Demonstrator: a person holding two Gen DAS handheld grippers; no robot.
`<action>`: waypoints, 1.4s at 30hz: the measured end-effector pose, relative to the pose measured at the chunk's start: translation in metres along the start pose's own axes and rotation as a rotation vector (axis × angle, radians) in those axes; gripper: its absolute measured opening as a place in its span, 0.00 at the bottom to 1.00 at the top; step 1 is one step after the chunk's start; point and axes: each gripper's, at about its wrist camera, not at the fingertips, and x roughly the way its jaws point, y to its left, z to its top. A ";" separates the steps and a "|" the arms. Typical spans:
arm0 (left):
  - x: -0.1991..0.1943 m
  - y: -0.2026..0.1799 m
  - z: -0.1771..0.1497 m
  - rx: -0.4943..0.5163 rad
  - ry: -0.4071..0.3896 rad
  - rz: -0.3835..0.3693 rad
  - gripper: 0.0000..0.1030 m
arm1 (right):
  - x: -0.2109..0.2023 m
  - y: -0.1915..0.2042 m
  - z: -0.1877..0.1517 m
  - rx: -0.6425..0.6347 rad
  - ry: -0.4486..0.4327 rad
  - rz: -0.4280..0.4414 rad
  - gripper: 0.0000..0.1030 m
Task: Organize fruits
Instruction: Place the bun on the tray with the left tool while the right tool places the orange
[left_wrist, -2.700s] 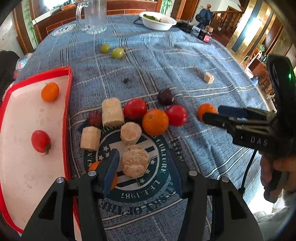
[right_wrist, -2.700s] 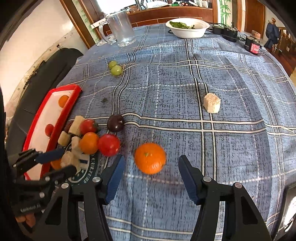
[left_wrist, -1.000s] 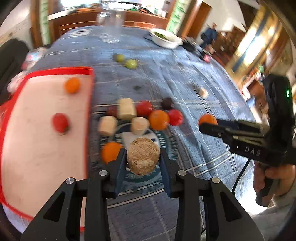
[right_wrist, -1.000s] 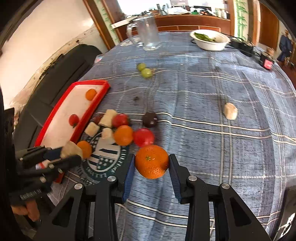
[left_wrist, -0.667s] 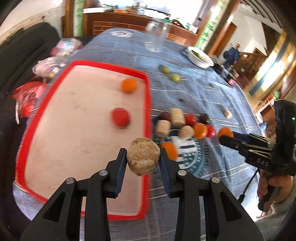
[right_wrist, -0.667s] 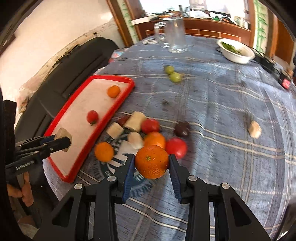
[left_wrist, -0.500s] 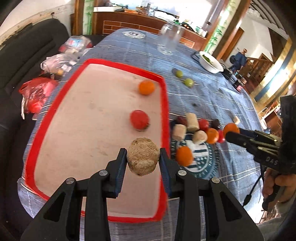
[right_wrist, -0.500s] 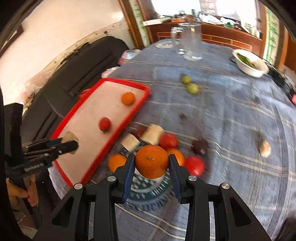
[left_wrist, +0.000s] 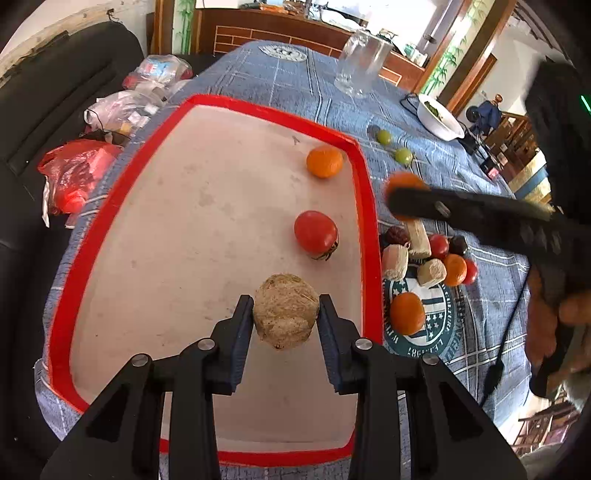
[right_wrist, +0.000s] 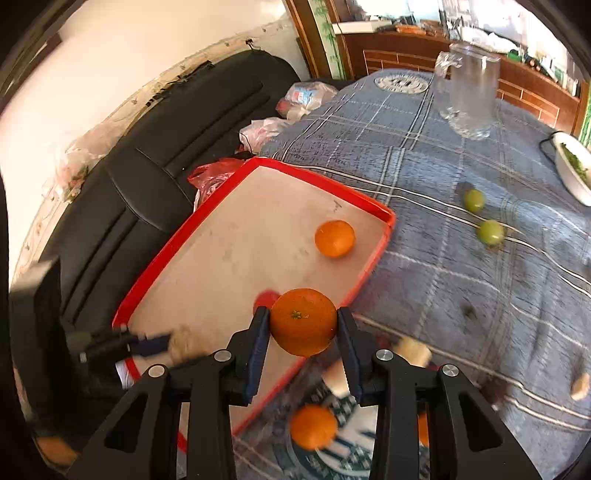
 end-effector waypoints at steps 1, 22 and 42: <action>0.001 0.000 0.000 0.004 0.004 -0.002 0.32 | 0.006 0.001 0.004 0.006 0.006 -0.001 0.36; 0.018 0.003 0.001 0.031 0.033 -0.042 0.32 | 0.065 0.006 0.028 -0.001 0.075 -0.049 0.36; 0.017 0.003 0.000 0.011 0.020 -0.053 0.40 | 0.056 0.004 0.020 0.005 0.072 -0.055 0.46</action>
